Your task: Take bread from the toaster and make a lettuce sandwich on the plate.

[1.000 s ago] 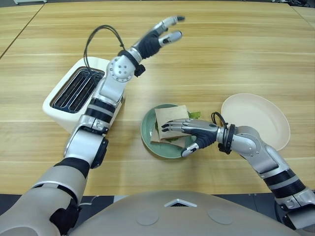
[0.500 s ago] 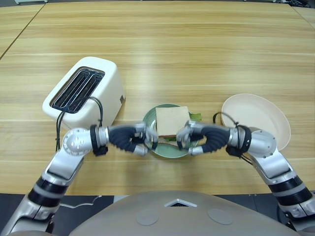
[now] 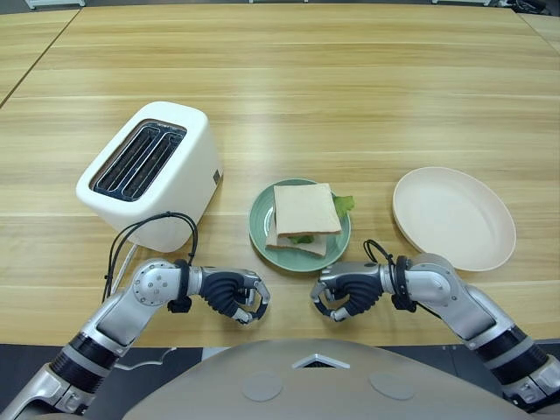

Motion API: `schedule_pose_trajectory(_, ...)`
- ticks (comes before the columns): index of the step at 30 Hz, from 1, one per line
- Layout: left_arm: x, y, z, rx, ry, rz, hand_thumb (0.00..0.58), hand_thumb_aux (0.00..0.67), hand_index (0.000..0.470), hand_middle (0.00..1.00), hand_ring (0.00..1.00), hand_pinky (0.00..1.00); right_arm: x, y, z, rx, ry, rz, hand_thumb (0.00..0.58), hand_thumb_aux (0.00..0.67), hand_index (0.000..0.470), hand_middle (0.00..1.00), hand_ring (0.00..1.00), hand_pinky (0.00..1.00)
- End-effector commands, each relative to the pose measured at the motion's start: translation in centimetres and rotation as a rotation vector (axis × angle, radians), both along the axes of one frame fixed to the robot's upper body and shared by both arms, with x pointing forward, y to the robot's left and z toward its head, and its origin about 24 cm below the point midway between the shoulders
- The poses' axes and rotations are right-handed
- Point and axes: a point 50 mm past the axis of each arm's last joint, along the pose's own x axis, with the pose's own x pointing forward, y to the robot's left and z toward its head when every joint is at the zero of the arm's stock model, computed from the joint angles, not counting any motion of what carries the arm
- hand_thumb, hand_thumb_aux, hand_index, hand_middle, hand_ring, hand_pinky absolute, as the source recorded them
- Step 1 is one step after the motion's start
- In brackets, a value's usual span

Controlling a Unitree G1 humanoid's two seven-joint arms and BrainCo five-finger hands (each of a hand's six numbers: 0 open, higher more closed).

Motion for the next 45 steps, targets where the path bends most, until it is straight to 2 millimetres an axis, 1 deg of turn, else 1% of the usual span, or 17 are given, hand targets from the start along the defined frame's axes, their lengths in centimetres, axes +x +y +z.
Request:
schedule_pose_trajectory(1,1.2,0.3,-1.9,0.045,0.018,0.084,0.580,0.670,0.470,1.00,1.00,1.00,2.0,0.1,0.1,0.032,-0.101,-0.084,0.580,0.670,0.470,1.00,1.00,1.00)
schedule_pose_trajectory(8,5.0,0.6,-4.1,0.087,-0.077,0.339,0.580,0.670,0.470,1.00,1.00,1.00,3.7,0.2,0.1,0.071,-0.195,-0.155,0.580,0.670,0.470,1.00,1.00,1.00)
schedule_pose_trajectory(14,6.3,0.7,-4.6,0.082,-0.126,0.422,0.580,0.670,0.470,1.00,1.00,1.00,4.5,0.2,-0.1,0.077,-0.238,-0.194,0.580,0.670,0.470,1.00,1.00,1.00)
schedule_pose_trajectory(15,6.4,0.7,-4.5,0.071,-0.130,0.429,0.580,0.670,0.470,0.84,0.84,0.84,4.5,0.2,-0.1,0.079,-0.239,-0.196,0.580,0.670,0.470,1.00,1.00,1.00)
schedule_pose_trajectory(16,6.4,0.6,-4.2,0.045,-0.122,0.429,0.580,0.670,0.470,0.05,0.05,0.05,4.5,0.2,0.0,0.091,-0.238,-0.198,0.580,0.670,0.470,1.00,1.00,1.00)
schedule_pose_trajectory(17,6.5,0.5,-3.9,0.013,-0.116,0.431,0.580,0.670,0.470,0.00,0.00,0.00,4.5,0.3,0.2,0.112,-0.235,-0.199,0.580,0.670,0.470,1.00,1.00,1.00)
schedule_pose_trajectory(18,6.6,0.4,-3.2,-0.033,-0.118,0.433,0.494,0.413,0.289,0.00,0.00,0.00,4.4,0.4,0.8,0.152,-0.237,-0.202,0.580,0.670,0.470,0.59,0.59,0.59)
schedule_pose_trajectory(19,6.6,0.3,-2.2,-0.089,-0.142,0.436,0.209,0.134,0.094,0.00,0.00,0.00,4.5,0.6,1.6,0.204,-0.246,-0.205,0.580,0.670,0.470,0.16,0.16,0.16)
schedule_pose_trajectory(20,6.7,0.2,-1.0,-0.160,-0.175,0.445,0.000,0.000,0.000,0.00,0.00,0.00,4.6,0.7,2.7,0.263,-0.260,-0.207,0.579,0.641,0.450,0.00,0.00,0.00)
schedule_pose_trajectory(21,6.6,0.0,0.8,-0.281,-0.210,0.470,0.000,0.000,0.000,0.00,0.00,0.00,4.6,0.8,4.0,0.336,-0.286,-0.209,0.514,0.444,0.311,0.00,0.00,0.00)
schedule_pose_trajectory(22,6.5,0.0,3.0,-0.428,-0.254,0.512,0.000,0.000,0.000,0.00,0.00,0.00,4.5,0.9,5.6,0.417,-0.322,-0.209,0.340,0.239,0.168,0.00,0.00,0.00)
schedule_pose_trajectory(24,5.8,0.5,6.7,-0.666,-0.398,0.595,0.000,0.000,0.000,0.00,0.00,0.00,4.4,0.7,8.7,0.581,-0.392,-0.227,0.000,0.000,0.000,0.00,0.00,0.00)
schedule_pose_trajectory(27,5.0,1.2,8.9,-0.783,-0.632,0.719,0.000,0.000,0.000,0.00,0.00,0.00,4.8,0.1,11.5,0.775,-0.539,-0.362,0.000,0.000,0.000,0.00,0.00,0.00)
schedule_pose_trajectory(31,5.1,1.7,9.0,-0.806,-0.772,0.865,0.000,0.000,0.000,0.00,0.00,0.00,6.8,-1.2,11.8,1.062,-0.620,-0.938,0.000,0.000,0.000,0.00,0.00,0.00)
schedule_pose_trajectory(34,5.6,1.3,8.4,-0.765,-0.832,0.871,0.000,0.000,0.000,0.00,0.00,0.00,6.2,0.1,12.0,1.028,-0.759,-0.903,0.000,0.000,0.000,0.00,0.00,0.00)
schedule_pose_trajectory(37,6.7,1.2,6.7,-0.702,-0.807,0.899,0.000,0.000,0.000,0.00,0.00,0.00,6.2,-0.3,11.8,0.931,-0.947,-0.875,0.000,0.000,0.000,0.00,0.00,0.00)
schedule_pose_trajectory(45,7.7,1.3,6.2,-0.676,-0.815,0.923,0.000,0.000,0.000,0.00,0.00,0.00,7.5,-2.1,10.8,0.896,-0.961,-0.938,0.000,0.000,0.000,0.00,0.00,0.00)
